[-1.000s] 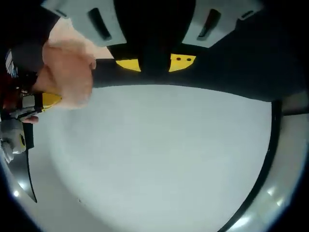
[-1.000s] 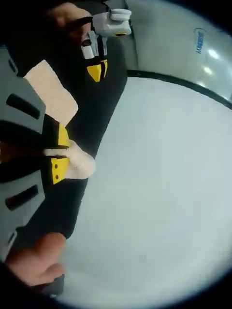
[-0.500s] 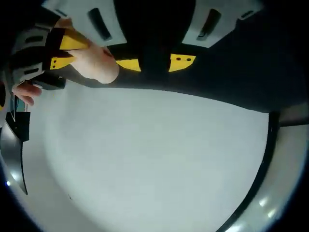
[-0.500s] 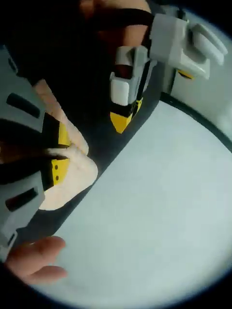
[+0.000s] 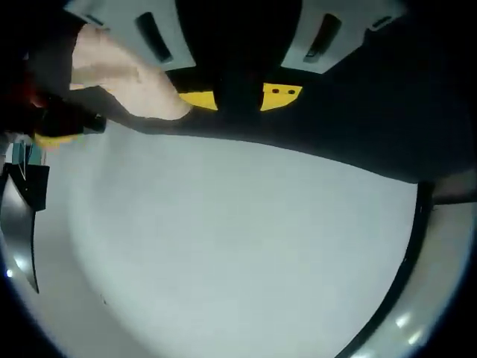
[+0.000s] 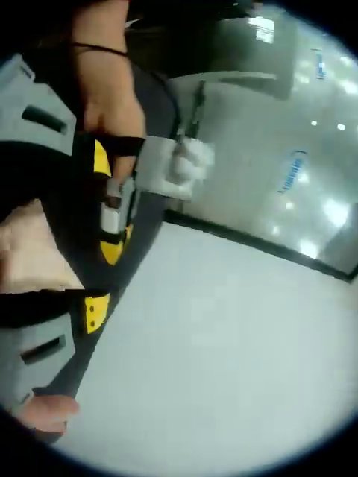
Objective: Fold the towel on the table until its edges align and the towel forms a compact rectangular stack.
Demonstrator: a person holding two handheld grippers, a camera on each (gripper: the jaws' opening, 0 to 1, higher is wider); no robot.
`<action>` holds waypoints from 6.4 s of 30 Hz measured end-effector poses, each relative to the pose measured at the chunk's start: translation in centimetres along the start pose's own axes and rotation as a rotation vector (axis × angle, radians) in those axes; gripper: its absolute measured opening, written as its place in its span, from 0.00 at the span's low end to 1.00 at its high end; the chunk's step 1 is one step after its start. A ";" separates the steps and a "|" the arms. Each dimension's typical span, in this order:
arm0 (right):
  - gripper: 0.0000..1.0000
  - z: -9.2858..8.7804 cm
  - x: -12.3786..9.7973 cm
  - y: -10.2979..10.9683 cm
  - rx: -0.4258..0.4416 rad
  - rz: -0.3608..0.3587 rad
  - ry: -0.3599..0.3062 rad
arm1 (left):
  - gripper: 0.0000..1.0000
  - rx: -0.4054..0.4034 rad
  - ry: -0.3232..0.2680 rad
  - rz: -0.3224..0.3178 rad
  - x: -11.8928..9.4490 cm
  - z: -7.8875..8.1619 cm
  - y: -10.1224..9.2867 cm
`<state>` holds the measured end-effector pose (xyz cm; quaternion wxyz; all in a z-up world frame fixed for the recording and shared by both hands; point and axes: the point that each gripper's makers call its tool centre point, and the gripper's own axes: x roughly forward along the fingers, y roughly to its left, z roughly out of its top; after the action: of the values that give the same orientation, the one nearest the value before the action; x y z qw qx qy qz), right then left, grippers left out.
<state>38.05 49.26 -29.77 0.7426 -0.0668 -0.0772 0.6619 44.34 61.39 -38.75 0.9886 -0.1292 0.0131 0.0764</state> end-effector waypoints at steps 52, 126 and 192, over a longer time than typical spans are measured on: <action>0.36 -12.7 1.2 -4.2 0.210 0.041 0.154 | 0.24 0.166 -0.027 -0.250 0.2 0.2 -7.6; 0.35 -16.6 -10.3 -14.5 0.801 -0.188 0.274 | 0.50 -0.284 0.623 -0.246 -4.9 -6.1 -5.8; 0.12 -14.1 -23.1 -12.1 0.841 -0.256 0.357 | 0.18 -0.352 0.670 -0.571 -6.5 -10.9 -27.0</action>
<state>50.05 24.98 -41.75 0.7826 0.1370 0.3186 0.5170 41.98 31.83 -42.10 0.8744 -0.3109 0.2821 -0.2434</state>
